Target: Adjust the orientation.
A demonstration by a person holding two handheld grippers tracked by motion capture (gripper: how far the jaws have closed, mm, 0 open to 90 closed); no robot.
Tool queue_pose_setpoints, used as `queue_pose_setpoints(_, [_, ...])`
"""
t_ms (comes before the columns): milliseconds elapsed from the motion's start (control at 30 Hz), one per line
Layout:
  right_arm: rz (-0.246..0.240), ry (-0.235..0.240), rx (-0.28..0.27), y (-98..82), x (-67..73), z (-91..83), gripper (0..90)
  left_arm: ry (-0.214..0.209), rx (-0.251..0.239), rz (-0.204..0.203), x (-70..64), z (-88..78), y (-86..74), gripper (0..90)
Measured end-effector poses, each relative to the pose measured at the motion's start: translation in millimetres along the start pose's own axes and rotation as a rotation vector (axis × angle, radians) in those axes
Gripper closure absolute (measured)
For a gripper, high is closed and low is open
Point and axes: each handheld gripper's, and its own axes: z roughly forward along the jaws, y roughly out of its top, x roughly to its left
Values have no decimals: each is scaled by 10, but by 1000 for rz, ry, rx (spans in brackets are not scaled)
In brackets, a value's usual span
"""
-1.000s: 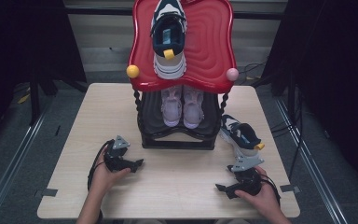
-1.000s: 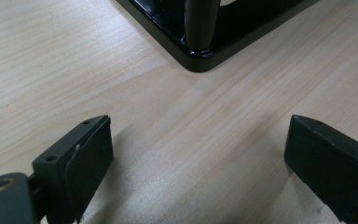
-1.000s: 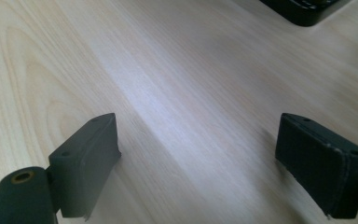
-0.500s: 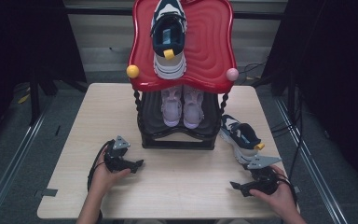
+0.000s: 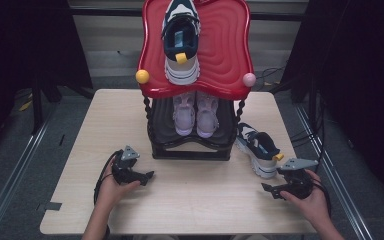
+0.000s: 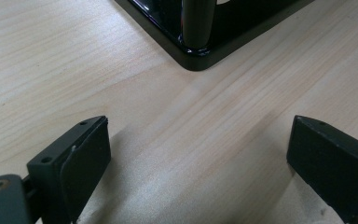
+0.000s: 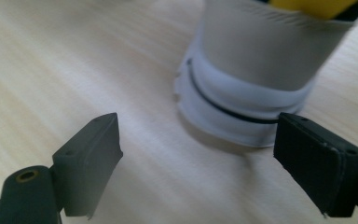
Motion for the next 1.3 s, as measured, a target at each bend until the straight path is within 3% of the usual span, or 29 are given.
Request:
queue_pose_setpoints(33, [22,-9,-3,18,-37,9,142,0,1,1,0,0,0,55])
queue_pose_setpoints(267, [54,-49,-28,169,-159,60,193,-1,1,1,-1,1,1,52])
queue_pose_setpoints(500, [78,-77,-35,238,-182,104,283,-2,2,3,0,1,1,50])
queue_pose_setpoints(600, [100,-56,-48,220,-183,89,293,-3,3,3,0,2,2,49])
queue_pose_setpoints(1067, [61,7,-61,220,68,78,349,-4,2,2,-1,3,1,48])
queue_pose_setpoints(1300, [38,36,-47,245,70,58,342,-6,3,2,-2,4,2,46])
